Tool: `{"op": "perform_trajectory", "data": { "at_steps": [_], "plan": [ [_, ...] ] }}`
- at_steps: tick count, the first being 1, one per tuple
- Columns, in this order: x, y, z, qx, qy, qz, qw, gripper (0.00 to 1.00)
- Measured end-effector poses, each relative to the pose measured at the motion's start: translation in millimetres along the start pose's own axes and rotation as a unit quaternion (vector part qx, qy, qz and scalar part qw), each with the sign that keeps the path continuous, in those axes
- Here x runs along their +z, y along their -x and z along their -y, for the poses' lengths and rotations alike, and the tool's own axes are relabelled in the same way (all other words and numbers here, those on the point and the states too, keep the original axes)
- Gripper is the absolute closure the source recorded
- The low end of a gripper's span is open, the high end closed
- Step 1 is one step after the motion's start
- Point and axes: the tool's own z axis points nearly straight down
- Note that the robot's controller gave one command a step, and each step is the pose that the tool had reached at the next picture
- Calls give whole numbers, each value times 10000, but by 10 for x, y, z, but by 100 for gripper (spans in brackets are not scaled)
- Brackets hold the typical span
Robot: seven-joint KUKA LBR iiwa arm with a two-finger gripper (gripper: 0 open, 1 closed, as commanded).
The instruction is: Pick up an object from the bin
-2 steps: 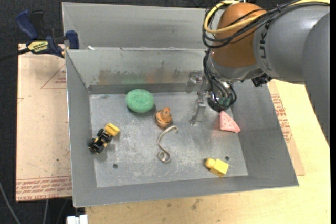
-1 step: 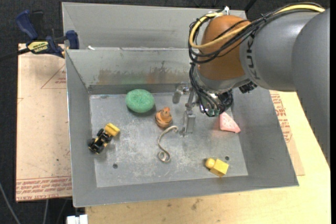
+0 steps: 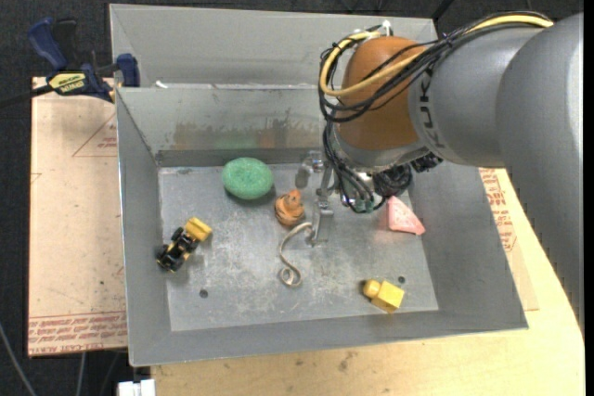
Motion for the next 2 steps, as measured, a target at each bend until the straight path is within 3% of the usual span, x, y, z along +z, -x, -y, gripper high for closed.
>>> {"op": "perform_trajectory", "data": {
  "at_steps": [1, 2],
  "plan": [
    [130, 90, -184, 1317, -2, 8, 9913, 0],
    [341, -405, -379, 1090, -3, 3, 9940, 100]
  ]
}}
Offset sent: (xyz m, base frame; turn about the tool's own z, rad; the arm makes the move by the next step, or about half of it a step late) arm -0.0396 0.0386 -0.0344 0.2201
